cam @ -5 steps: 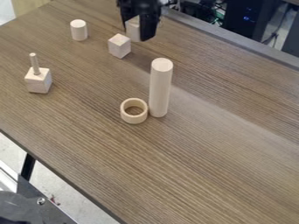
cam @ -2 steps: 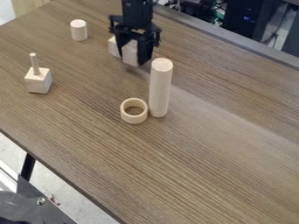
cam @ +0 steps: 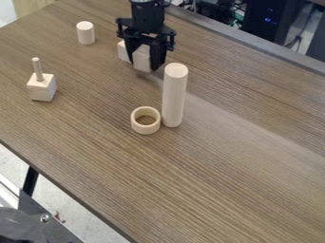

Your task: Move the cube to the middle of the table

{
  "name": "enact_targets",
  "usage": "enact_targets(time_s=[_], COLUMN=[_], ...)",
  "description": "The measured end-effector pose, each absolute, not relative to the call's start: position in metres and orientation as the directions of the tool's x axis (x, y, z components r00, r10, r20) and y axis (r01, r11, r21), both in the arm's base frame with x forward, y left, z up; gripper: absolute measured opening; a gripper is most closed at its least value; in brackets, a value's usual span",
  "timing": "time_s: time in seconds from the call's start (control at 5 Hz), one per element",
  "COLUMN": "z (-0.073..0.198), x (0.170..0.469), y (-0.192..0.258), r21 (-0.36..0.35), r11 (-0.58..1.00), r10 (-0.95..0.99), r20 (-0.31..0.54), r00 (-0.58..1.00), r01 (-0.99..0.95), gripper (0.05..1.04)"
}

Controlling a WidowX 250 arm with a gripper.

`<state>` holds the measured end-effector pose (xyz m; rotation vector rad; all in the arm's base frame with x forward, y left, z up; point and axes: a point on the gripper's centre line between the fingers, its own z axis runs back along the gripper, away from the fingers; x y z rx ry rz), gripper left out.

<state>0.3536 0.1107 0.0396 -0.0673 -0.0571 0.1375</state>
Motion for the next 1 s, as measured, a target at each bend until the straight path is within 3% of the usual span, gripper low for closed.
enact_targets(time_s=[0.6, 0.8, 1.0], z=[0.0394, 0.0397, 0.0395], x=[0.364, 0.3638, 0.3637], y=[0.116, 0.1169, 0.1167], r21=[-0.052, -0.043, -0.022], r11=[0.996, 0.998, 0.999], r10=[0.071, 0.058, 0.031], r20=[0.071, 0.069, 0.063], r00=[0.995, 0.996, 0.998], r01=[-0.067, -0.055, -0.03], gripper=[0.595, 0.644, 0.923])
